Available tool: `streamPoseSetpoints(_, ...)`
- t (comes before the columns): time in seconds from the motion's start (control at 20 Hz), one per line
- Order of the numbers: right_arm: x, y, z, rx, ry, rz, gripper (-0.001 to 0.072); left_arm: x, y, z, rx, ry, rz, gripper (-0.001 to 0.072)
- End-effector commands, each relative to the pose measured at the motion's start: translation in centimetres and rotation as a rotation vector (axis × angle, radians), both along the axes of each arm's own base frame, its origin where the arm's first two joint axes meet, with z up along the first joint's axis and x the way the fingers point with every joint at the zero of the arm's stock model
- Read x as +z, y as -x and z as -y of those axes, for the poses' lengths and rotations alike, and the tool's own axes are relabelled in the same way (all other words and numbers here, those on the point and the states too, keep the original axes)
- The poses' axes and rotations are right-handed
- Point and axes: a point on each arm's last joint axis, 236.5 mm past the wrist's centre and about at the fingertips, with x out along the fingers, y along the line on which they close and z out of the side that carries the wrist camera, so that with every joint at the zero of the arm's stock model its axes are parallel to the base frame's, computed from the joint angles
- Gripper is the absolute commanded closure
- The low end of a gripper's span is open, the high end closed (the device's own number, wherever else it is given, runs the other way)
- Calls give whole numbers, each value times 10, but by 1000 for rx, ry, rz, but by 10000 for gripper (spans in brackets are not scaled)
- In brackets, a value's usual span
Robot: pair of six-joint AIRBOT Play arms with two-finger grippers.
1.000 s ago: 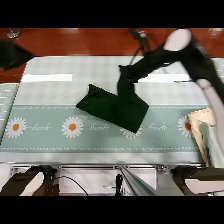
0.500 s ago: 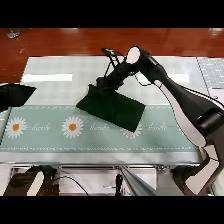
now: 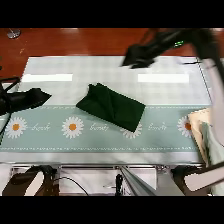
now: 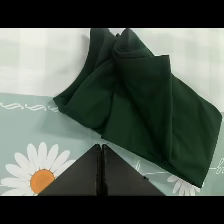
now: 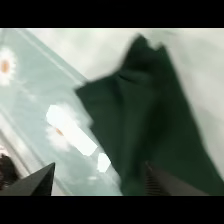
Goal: Fold the shirts.
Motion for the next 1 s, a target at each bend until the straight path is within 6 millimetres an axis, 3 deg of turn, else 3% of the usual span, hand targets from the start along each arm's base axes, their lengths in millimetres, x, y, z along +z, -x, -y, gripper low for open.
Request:
streamPoseSetpoints(0.0,22,22,146,-321,266,94,80,-6,0,0,1,3,-13,673)
streamPoseSetpoints(0.1,3,38,193,-570,255,156,81,-4,3,0,-9,-8,5,673)
streamPoseSetpoints(0.2,-63,77,214,-802,188,97,81,-8,9,1,-14,-12,7,672)
streamPoseSetpoints(0.25,-99,98,209,-887,132,28,86,-13,13,2,-15,-10,-2,672)
streamPoseSetpoints(0.35,-165,136,170,-970,-45,-151,91,-29,21,3,-14,-5,-36,672)
streamPoseSetpoints(0.45,-203,161,126,-930,-165,-285,93,-47,29,7,-15,17,-80,672)
streamPoseSetpoints(0.55,-222,174,97,-829,-157,-365,94,-60,33,11,-10,47,-106,672)
streamPoseSetpoints(0.65,-236,175,79,-746,-122,-416,94,-67,34,13,2,72,-115,672)
streamPoseSetpoints(0.8,-241,156,59,-651,-92,-436,181,-69,34,15,5,83,-120,672)
streamPoseSetpoints(0.95,-238,129,40,-590,-87,-419,181,-69,34,15,7,82,-119,672)
